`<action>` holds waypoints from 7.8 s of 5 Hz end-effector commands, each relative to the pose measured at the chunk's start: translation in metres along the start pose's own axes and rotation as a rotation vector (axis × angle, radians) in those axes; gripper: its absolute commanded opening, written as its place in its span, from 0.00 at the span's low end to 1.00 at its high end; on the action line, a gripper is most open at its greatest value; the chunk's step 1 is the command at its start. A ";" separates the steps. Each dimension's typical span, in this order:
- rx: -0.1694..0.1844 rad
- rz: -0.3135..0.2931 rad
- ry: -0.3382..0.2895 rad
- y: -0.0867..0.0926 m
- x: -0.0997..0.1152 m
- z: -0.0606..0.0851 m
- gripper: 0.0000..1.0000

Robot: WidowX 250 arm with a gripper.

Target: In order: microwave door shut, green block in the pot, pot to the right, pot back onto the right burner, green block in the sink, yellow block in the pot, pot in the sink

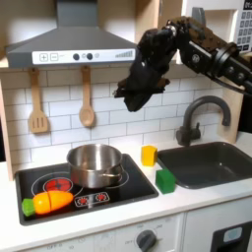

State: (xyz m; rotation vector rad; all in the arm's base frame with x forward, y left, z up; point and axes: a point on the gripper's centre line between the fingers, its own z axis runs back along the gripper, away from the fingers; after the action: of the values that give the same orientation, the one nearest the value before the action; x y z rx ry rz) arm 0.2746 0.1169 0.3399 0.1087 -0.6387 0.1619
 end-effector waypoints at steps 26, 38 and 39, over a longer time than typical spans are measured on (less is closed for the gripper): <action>-0.073 -0.059 -0.119 -0.023 0.064 -0.010 0.00; -0.506 -0.471 0.042 -0.204 -0.011 0.025 1.00; -0.519 -0.478 0.037 -0.210 -0.006 0.023 1.00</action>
State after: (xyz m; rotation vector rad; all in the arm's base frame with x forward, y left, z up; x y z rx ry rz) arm 0.2956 -0.0912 0.3447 -0.2404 -0.5890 -0.4538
